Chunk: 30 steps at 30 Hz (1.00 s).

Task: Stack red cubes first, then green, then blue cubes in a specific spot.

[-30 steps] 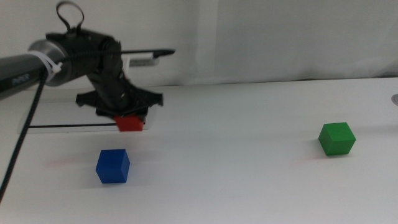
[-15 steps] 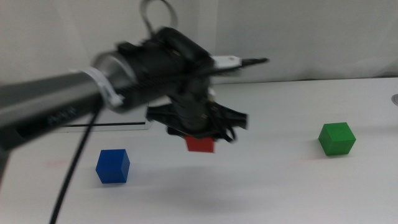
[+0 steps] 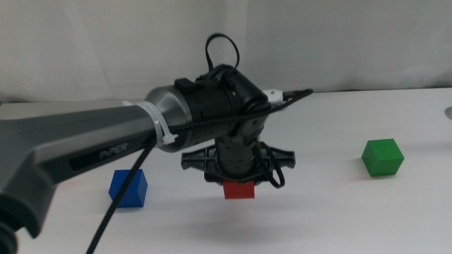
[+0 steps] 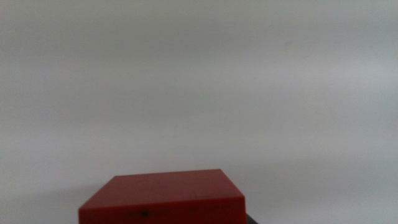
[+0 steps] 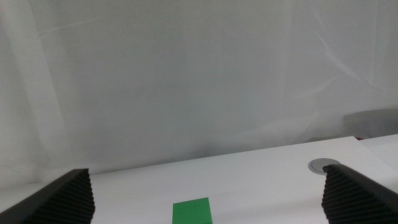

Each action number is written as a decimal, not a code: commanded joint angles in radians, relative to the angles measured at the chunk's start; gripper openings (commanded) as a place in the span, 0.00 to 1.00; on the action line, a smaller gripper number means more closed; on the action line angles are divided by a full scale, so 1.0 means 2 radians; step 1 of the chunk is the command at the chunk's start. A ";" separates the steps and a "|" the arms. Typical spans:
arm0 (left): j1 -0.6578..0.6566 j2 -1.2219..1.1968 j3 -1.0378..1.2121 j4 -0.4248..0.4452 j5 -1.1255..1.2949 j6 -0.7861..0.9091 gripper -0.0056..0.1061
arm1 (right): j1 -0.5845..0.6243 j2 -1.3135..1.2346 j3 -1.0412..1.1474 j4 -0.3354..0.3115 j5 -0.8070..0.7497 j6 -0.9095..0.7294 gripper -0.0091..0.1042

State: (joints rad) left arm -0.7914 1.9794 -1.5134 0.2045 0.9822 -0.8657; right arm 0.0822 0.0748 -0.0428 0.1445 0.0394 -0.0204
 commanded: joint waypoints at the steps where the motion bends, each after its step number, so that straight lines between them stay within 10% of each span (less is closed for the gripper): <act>1: -0.003 0.008 0.007 -0.002 0.000 -0.020 0.02 | -0.002 -0.001 0.003 -0.002 -0.004 -0.003 0.99; 30: -0.009 0.063 0.012 -0.014 -0.028 -0.045 0.02 | -0.002 -0.001 0.003 -0.002 -0.004 -0.003 0.99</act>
State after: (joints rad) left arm -0.8036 2.0930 -1.4918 0.1739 0.9176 -0.9398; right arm 0.0822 0.0748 -0.0428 0.1445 0.0394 -0.0204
